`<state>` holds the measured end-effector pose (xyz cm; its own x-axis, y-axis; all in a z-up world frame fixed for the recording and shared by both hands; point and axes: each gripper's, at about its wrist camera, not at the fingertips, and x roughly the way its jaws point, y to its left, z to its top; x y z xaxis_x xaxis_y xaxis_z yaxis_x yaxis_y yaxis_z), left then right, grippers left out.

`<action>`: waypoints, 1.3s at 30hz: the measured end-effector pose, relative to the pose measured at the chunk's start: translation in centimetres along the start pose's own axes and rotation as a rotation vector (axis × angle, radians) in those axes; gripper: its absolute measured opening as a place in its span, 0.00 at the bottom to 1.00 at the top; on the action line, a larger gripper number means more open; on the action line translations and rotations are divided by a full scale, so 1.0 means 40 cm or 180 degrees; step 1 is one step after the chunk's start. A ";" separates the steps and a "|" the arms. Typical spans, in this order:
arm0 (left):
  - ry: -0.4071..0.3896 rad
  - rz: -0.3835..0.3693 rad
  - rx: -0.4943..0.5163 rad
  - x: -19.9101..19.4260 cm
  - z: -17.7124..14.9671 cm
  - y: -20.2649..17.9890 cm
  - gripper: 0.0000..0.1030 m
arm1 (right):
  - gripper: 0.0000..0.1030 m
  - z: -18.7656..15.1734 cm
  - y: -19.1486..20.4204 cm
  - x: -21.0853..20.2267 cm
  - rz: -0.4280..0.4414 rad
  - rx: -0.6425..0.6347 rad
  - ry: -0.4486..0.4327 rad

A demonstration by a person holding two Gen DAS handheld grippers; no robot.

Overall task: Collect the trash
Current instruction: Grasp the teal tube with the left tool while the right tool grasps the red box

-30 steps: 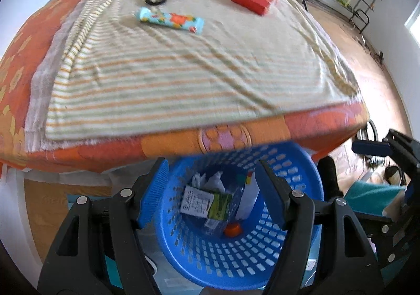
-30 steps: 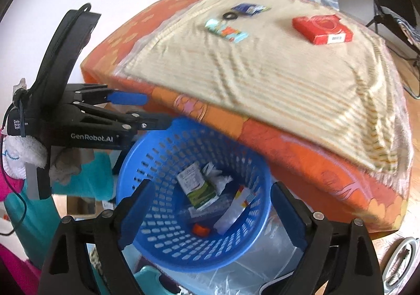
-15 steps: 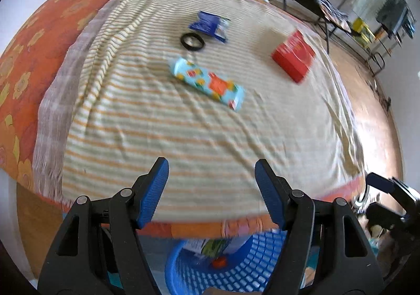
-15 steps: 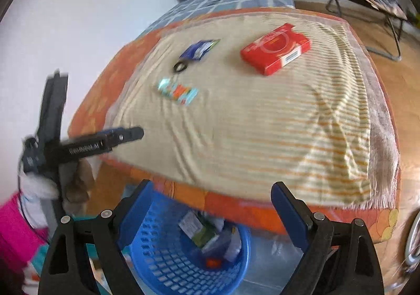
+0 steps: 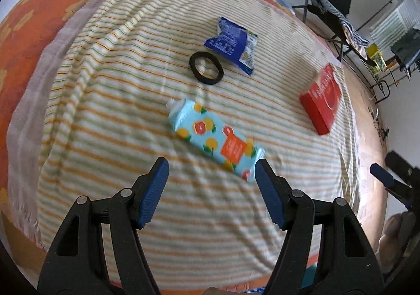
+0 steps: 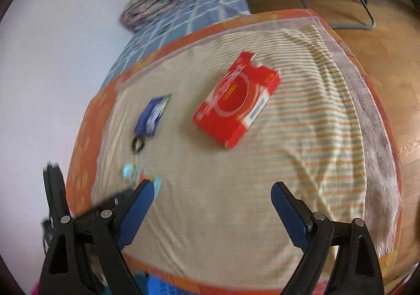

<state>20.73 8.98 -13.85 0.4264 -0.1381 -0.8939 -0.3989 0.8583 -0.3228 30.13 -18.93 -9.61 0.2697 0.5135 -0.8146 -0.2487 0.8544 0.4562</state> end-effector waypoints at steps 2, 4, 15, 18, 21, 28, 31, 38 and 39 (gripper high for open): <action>0.0009 0.0008 -0.0022 0.015 0.020 0.002 0.68 | 0.89 0.035 -0.013 0.023 -0.0047 0.0069 -0.0005; 0.0005 0.0053 -0.0022 0.026 0.034 0.005 0.68 | 0.89 0.070 -0.031 0.050 -0.0101 0.0144 -0.0015; -0.0119 0.0133 0.0176 0.066 0.078 -0.034 0.63 | 0.89 0.194 -0.098 0.178 -0.0297 0.0413 0.0027; -0.0157 0.0216 0.0375 0.076 0.073 -0.067 0.54 | 0.89 0.217 -0.105 0.207 -0.0332 0.0437 0.0030; -0.0178 0.0239 0.0561 0.086 0.068 -0.093 0.40 | 0.89 0.242 -0.105 0.232 -0.0307 0.0488 0.0008; -0.0274 0.0199 0.0798 0.098 0.059 -0.139 0.26 | 0.89 0.296 -0.065 0.293 -0.0460 0.0459 -0.0024; -0.0301 0.0164 0.0905 0.103 0.053 -0.157 0.22 | 0.90 0.311 -0.053 0.318 -0.0559 0.0454 -0.0028; -0.0360 0.0130 0.1077 0.107 0.043 -0.181 0.22 | 0.89 0.317 0.005 0.364 -0.0956 0.0030 0.0041; -0.0351 0.0105 0.1059 0.108 0.046 -0.178 0.22 | 0.81 0.313 0.014 0.365 -0.1047 -0.0088 0.0059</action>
<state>26.89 3.18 -14.84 0.5100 -0.0691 -0.8574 -0.1351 0.9780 -0.1592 45.56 -9.96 -16.78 0.3227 0.2087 -0.9232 -0.1765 0.9715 0.1579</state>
